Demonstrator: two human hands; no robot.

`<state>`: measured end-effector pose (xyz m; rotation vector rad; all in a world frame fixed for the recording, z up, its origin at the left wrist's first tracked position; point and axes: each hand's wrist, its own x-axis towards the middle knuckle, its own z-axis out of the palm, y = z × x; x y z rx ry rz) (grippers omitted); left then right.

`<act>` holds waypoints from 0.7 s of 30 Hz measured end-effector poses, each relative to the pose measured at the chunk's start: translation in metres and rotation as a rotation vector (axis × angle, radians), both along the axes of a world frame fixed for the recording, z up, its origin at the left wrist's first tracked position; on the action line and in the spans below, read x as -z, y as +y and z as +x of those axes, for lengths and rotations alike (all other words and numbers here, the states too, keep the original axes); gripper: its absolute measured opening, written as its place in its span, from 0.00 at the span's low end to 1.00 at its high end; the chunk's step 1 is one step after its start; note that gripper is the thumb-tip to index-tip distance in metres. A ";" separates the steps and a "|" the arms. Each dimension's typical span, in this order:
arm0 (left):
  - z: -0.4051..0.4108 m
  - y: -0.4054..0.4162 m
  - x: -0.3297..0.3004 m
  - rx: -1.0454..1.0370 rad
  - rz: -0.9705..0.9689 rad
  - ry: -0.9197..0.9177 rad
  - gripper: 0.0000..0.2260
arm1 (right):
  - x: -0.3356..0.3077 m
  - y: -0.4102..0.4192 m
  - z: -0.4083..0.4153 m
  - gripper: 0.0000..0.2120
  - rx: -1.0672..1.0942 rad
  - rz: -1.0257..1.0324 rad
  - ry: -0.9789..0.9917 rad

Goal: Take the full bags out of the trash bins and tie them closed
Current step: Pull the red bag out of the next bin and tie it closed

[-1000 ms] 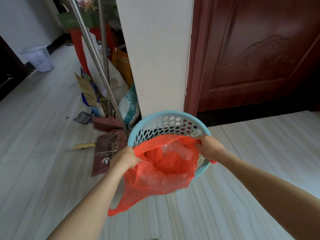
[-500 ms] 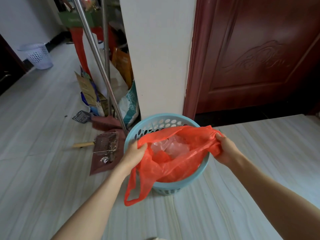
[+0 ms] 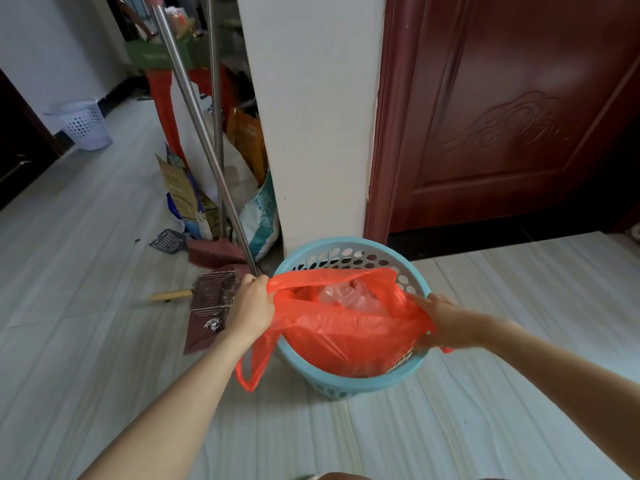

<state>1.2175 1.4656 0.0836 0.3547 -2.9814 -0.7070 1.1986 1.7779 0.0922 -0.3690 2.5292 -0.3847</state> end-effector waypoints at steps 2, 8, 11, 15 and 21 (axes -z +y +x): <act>-0.001 0.002 0.000 -0.046 0.023 -0.006 0.07 | 0.006 0.003 -0.001 0.12 0.042 0.007 0.123; 0.000 0.013 -0.001 -0.113 0.283 -0.076 0.10 | 0.018 -0.022 -0.001 0.09 0.189 -0.415 0.279; 0.005 0.023 0.006 0.028 0.200 -0.157 0.13 | 0.011 -0.036 0.005 0.09 0.577 -0.861 -0.094; 0.011 0.032 0.026 0.061 0.239 -0.265 0.18 | 0.015 -0.044 0.007 0.09 0.927 -1.302 -0.318; 0.023 0.025 0.039 -0.160 0.436 -0.193 0.14 | 0.025 -0.034 0.014 0.08 1.004 -1.233 -0.267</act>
